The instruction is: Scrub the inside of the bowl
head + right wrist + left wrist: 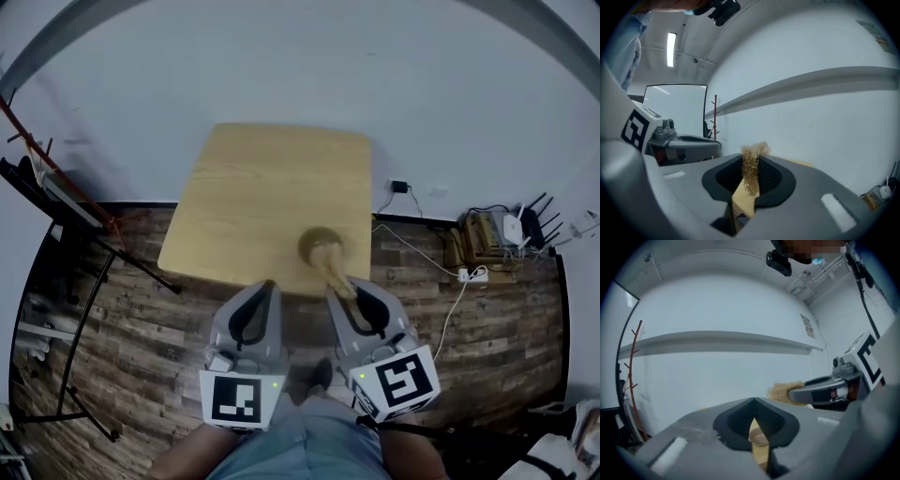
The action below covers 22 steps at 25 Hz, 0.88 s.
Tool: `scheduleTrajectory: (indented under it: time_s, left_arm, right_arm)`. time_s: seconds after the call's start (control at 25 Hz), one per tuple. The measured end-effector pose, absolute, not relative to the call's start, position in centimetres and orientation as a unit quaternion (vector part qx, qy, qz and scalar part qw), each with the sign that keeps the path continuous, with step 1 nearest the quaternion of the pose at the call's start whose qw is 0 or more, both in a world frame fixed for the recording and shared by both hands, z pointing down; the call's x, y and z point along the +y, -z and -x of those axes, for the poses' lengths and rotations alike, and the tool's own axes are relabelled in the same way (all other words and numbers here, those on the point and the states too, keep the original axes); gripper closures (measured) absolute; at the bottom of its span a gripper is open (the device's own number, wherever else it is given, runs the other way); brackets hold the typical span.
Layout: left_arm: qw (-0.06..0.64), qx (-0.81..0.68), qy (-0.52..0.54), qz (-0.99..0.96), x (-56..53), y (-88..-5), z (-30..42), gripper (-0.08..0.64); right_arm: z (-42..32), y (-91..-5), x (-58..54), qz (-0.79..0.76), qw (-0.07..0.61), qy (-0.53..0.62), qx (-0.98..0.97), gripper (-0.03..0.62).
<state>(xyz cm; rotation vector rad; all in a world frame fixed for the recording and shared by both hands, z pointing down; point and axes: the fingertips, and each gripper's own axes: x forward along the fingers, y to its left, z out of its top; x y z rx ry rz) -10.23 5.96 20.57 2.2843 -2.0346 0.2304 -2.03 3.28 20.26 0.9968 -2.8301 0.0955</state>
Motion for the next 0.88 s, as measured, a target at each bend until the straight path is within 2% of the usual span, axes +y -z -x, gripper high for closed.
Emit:
scheduleTrajectory:
  time_s: [0.88]
  left_arm:
    - [0.028,-0.645,-0.044,-0.762,7.3,-19.7,15.2,0.540]
  right_arm:
    - [6.7,-19.2,5.4,-0.372,0.073,-0.004,-0.925,0.530]
